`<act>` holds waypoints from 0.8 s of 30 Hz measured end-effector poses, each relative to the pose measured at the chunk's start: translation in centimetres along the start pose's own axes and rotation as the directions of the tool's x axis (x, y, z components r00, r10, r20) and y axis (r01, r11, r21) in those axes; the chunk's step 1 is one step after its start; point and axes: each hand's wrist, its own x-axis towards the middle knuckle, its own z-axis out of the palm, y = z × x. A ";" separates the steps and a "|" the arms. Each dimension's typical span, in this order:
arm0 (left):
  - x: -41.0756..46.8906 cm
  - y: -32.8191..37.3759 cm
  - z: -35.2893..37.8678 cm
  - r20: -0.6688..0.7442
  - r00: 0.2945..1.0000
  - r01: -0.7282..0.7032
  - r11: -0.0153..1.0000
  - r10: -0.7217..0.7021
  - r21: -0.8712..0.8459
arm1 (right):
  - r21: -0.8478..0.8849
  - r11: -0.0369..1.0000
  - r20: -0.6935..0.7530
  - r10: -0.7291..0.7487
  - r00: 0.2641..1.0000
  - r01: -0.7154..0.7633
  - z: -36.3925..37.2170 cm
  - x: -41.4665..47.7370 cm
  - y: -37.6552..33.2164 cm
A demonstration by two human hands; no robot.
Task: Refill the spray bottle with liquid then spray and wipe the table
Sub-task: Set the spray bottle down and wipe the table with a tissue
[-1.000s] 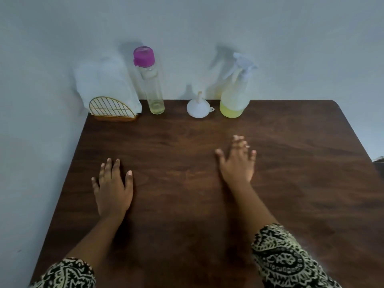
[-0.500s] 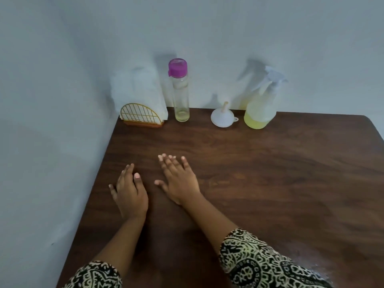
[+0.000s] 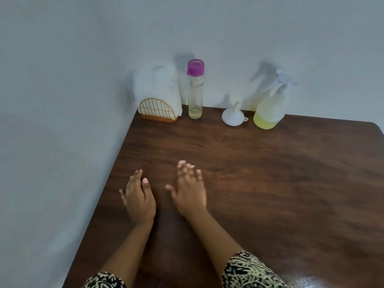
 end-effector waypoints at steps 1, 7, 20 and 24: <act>-0.1 -0.3 -0.2 0.011 1.000 0.013 0.999 -0.014 0.035 | -0.011 0.995 0.033 -0.094 0.995 0.094 0.4 -0.6 -1.5; -1.3 -2.2 -1.5 0.137 0.988 -0.106 0.944 0.066 0.314 | -0.076 0.981 -0.093 0.172 0.981 -0.179 -0.8 -1.1 4.6; -5.5 -3.5 -3.2 0.123 0.991 -0.100 0.936 0.061 0.337 | -0.038 0.994 0.042 -0.104 0.994 0.106 1.9 -8.9 -2.4; -7.1 -3.7 -3.9 0.132 0.989 -0.108 0.938 0.068 0.329 | -0.093 0.995 -0.060 -0.043 0.997 0.038 0.8 -10.9 2.7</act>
